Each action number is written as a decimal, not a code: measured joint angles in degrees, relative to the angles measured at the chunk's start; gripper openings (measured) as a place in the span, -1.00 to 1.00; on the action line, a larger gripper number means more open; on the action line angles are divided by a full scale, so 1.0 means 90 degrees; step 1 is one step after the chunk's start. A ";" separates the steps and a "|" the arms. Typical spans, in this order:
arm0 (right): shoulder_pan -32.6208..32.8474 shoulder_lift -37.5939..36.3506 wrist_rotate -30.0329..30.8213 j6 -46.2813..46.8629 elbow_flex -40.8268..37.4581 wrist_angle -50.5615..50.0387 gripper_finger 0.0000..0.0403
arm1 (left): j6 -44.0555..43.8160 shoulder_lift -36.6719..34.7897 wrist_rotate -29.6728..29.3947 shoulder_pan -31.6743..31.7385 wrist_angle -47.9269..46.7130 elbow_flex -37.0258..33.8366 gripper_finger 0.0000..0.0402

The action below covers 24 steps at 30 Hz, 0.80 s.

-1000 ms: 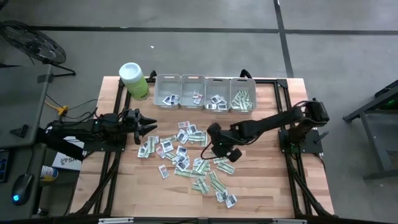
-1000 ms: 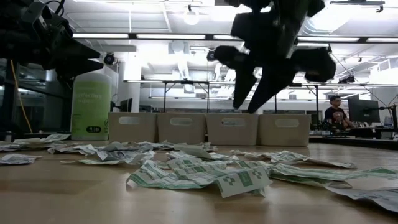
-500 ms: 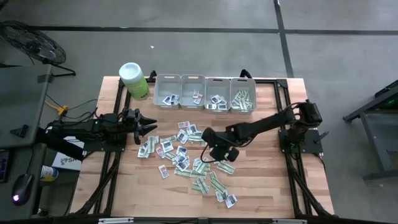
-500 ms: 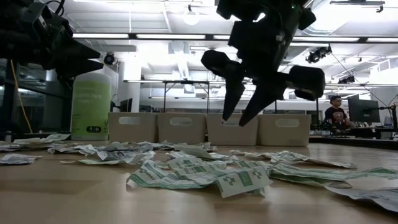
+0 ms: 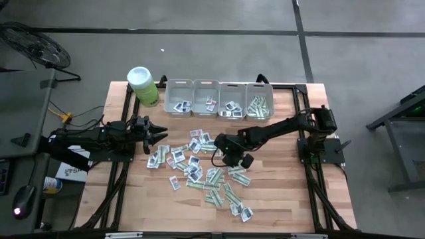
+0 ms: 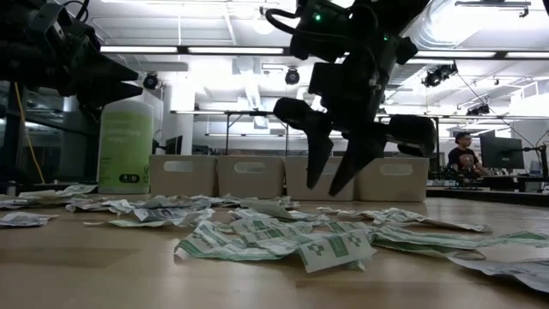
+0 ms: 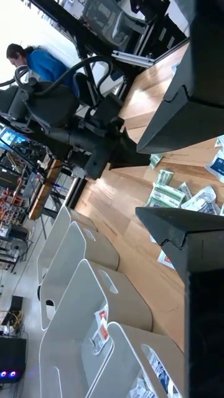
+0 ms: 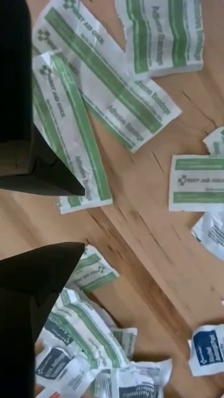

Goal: Pick & Place First Aid Supplies
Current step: Put the bandage into the right gray bin

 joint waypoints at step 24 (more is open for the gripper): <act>-0.0097 0.0565 -0.0353 -0.0538 0.0617 -0.1111 -0.38 | -0.0001 0.0000 0.0000 0.0001 0.0000 0.0000 -0.25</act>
